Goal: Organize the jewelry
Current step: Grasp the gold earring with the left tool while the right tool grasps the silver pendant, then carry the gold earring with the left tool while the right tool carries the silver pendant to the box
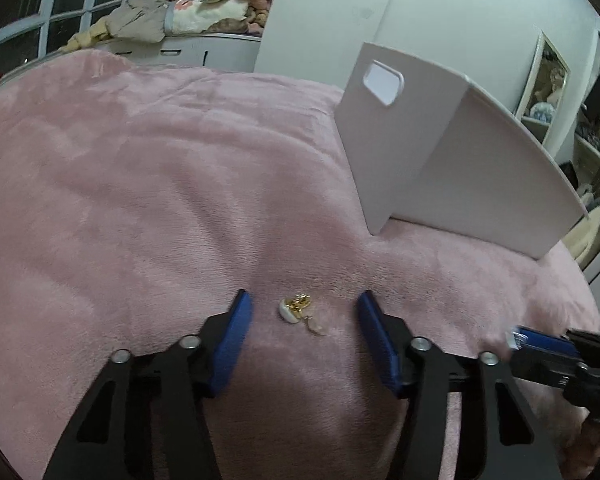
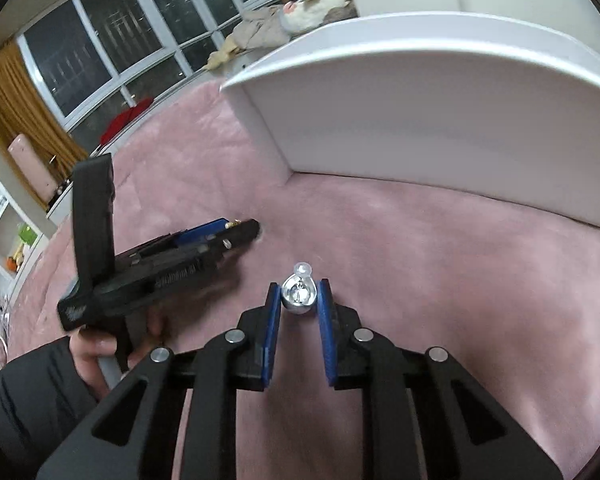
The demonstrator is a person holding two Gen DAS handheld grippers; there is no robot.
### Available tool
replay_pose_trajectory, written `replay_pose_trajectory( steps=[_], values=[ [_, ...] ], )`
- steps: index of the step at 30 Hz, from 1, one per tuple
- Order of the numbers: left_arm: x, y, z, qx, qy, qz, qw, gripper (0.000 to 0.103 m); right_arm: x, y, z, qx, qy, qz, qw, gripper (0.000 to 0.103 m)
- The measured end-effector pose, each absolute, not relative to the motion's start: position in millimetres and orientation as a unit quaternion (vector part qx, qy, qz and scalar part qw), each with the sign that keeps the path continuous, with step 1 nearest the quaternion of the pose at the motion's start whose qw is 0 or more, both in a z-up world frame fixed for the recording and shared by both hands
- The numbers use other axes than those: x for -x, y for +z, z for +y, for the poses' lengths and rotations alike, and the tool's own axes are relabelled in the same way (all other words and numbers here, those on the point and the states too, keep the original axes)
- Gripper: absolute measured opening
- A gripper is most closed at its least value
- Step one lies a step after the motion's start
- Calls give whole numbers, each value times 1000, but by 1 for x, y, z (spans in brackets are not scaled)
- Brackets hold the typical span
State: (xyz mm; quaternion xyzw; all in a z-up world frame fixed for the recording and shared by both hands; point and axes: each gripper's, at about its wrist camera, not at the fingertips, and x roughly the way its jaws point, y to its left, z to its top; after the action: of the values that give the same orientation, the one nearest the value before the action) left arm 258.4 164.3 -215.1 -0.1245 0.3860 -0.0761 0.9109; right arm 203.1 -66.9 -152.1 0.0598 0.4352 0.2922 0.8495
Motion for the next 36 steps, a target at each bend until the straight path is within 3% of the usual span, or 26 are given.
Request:
replay_pose_trajectory(
  steps=[2, 4, 10, 16, 18, 19, 21, 22, 24, 25, 27, 29, 31, 34, 36],
  values=[
    [-254, -213, 173, 153, -85, 384, 907, 31, -190, -147, -82, -70, 284, 437, 851, 19],
    [-252, -213, 175, 163, -86, 387, 903, 22, -177, -144, -95, -76, 273, 439, 852, 19],
    [-245, -203, 159, 126, -51, 416, 899, 22, -143, -126, -127, -82, 243, 435, 863, 19],
    [-220, -195, 146, 120, -38, 434, 892, 6, -109, -110, -153, -95, 216, 420, 876, 19],
    [-218, -195, 147, 126, -38, 439, 889, 6, -99, -109, -160, -100, 214, 418, 877, 19],
    [-218, -194, 148, 129, -38, 439, 888, 10, -92, -109, -163, -98, 211, 418, 878, 19],
    [-217, -184, 151, 138, -39, 422, 895, 47, -82, -110, -168, -98, 209, 418, 879, 19],
    [-214, -177, 150, 124, -19, 405, 906, 81, -79, -110, -171, -98, 207, 418, 879, 19],
    [-218, -171, 145, 97, 11, 387, 917, 87, -74, -109, -176, -102, 202, 417, 880, 19],
    [-225, -172, 143, 92, 11, 397, 913, 86, -71, -109, -180, -104, 197, 415, 882, 19],
    [-242, -182, 139, 80, 20, 422, 903, 71, -70, -110, -187, -114, 191, 414, 882, 19],
    [-254, -191, 134, 66, 27, 444, 893, 49, -68, -109, -194, -121, 191, 414, 882, 19],
    [-257, -192, 132, 60, 34, 449, 891, 44, -68, -107, -199, -127, 191, 410, 883, 19],
    [-257, -190, 130, 61, 32, 457, 887, 22, -68, -105, -204, -137, 193, 405, 883, 19],
    [-253, -190, 127, 58, 32, 461, 885, 21, -68, -106, -207, -140, 194, 404, 883, 19]
  ],
)
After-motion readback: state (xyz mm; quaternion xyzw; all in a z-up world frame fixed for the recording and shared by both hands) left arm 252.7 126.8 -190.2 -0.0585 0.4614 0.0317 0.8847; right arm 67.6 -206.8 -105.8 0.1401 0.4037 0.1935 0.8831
